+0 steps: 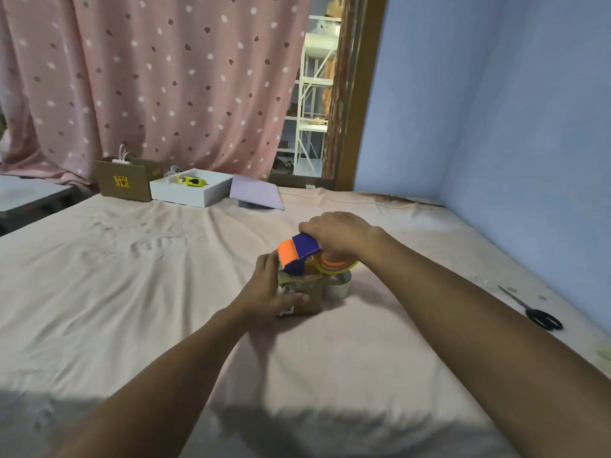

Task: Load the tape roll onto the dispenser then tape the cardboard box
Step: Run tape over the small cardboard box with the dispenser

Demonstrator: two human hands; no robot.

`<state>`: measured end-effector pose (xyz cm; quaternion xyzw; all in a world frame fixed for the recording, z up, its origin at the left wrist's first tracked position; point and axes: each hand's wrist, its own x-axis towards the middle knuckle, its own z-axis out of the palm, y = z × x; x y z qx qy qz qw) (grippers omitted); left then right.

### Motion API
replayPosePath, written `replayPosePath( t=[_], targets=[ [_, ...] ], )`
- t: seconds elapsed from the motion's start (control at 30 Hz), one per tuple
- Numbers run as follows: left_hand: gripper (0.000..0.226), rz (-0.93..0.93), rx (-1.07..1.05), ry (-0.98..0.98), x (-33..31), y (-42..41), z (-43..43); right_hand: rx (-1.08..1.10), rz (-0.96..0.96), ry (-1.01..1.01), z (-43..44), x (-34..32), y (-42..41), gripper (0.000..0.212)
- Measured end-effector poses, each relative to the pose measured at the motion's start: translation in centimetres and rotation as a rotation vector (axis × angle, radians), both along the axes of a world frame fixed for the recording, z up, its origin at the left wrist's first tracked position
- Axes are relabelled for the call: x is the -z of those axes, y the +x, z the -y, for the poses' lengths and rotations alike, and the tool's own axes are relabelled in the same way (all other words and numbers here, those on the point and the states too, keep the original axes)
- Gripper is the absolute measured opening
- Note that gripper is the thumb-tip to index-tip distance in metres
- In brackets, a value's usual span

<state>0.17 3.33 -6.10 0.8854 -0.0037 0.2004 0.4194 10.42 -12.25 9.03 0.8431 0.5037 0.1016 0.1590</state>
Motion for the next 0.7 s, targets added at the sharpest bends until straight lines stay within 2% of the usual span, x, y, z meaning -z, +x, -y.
replayPosePath(
  t=[0.17,0.4,0.7],
  targets=[
    [0.113,-0.034,-0.032,-0.001,0.0,0.0,0.1,0.022,-0.024,-0.035,1.4,-0.4,0.8,0.047],
    [0.116,-0.054,-0.055,0.002,0.4,0.0,0.0,0.199,-0.076,0.014,7.9,-0.8,3.4,0.048],
    [0.126,-0.103,-0.021,0.067,-0.8,-0.3,-1.0,0.168,-0.099,0.062,8.3,1.6,3.9,0.051]
  ],
)
